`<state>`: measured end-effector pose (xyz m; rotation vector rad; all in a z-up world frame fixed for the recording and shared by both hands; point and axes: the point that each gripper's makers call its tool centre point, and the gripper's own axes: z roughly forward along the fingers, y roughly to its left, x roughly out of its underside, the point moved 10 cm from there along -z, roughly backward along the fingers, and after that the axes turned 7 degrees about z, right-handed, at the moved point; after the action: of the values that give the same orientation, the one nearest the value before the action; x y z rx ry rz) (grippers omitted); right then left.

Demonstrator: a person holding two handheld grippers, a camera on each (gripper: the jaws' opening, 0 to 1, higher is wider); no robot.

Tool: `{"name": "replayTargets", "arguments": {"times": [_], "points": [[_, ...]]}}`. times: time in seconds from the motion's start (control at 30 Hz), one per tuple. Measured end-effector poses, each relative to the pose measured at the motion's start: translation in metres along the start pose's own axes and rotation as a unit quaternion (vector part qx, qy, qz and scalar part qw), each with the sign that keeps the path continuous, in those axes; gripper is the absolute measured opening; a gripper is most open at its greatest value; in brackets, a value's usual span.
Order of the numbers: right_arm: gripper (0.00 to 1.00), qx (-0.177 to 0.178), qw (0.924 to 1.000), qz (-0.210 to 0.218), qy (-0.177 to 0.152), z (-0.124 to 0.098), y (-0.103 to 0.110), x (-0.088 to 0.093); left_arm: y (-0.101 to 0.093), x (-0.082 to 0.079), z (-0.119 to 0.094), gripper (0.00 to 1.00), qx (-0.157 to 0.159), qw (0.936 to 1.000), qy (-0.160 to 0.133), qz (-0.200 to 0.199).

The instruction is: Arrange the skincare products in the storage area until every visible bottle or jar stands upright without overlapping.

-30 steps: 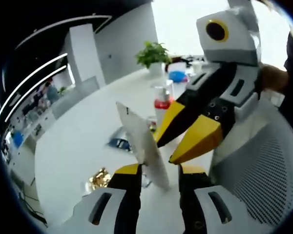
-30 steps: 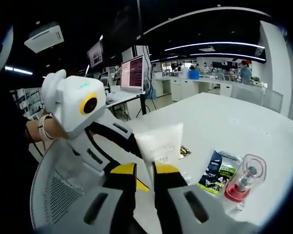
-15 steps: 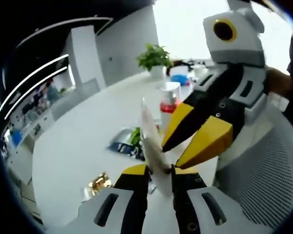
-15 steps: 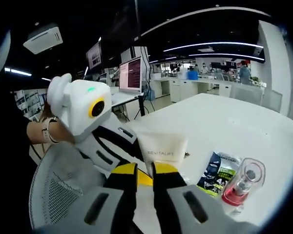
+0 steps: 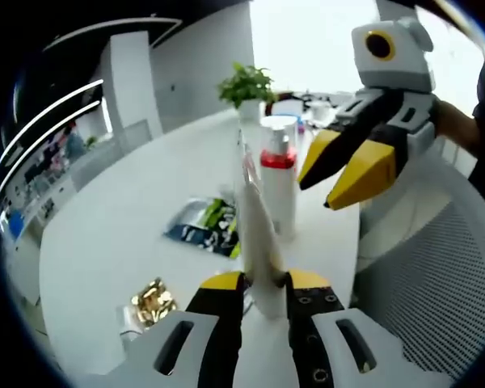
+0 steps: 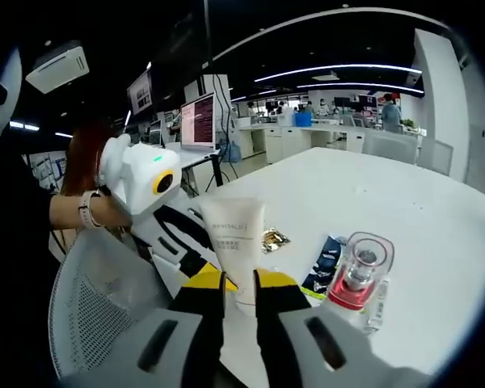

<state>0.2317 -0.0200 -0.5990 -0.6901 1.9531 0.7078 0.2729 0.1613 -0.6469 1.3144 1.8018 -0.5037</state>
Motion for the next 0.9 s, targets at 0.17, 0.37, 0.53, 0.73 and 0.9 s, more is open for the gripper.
{"name": "replayTargets", "arguments": {"times": [0.17,0.37,0.53,0.73,0.9], "points": [[0.16,0.027,0.9996,0.008,0.006,-0.017,-0.012,0.006,0.002,0.005,0.005,0.16,0.009,0.9999,0.000,0.004],[0.17,0.053,0.9983,0.020,0.012,-0.030,-0.022,0.013,0.009,0.005,0.010,0.16,0.021,0.9996,-0.013,0.011],[0.18,0.068,0.9972,0.027,0.016,-0.036,-0.029,0.017,0.015,0.003,0.015,0.16,0.038,0.9988,-0.019,0.024],[0.22,0.082,0.9961,0.023,0.020,-0.037,-0.034,0.019,0.021,0.000,0.021,0.15,0.060,0.9974,-0.022,0.034],[0.27,0.087,0.9957,0.026,0.020,-0.036,-0.037,0.020,0.025,-0.004,0.026,0.14,0.079,0.9955,-0.023,0.047]]}}
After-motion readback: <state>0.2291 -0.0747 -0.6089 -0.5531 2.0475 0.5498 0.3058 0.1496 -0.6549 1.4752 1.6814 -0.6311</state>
